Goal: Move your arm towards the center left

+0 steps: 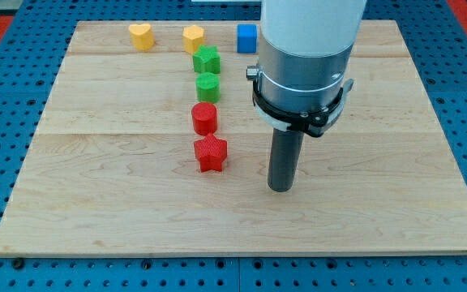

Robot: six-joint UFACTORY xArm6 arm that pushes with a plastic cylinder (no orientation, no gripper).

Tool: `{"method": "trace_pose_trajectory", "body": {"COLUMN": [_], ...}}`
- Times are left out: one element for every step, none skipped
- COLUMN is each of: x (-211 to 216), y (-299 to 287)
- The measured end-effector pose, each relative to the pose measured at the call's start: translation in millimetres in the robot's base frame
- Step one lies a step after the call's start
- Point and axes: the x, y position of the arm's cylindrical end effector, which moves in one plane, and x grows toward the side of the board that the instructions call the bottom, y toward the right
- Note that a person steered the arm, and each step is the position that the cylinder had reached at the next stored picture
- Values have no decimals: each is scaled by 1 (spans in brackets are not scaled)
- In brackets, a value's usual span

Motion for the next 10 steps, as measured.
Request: {"method": "trace_pose_trajectory", "body": {"x": [0, 0, 0, 11, 11, 11, 31, 33, 28, 28], "y": [0, 1, 1, 10, 16, 10, -42, -117, -128, -128]}}
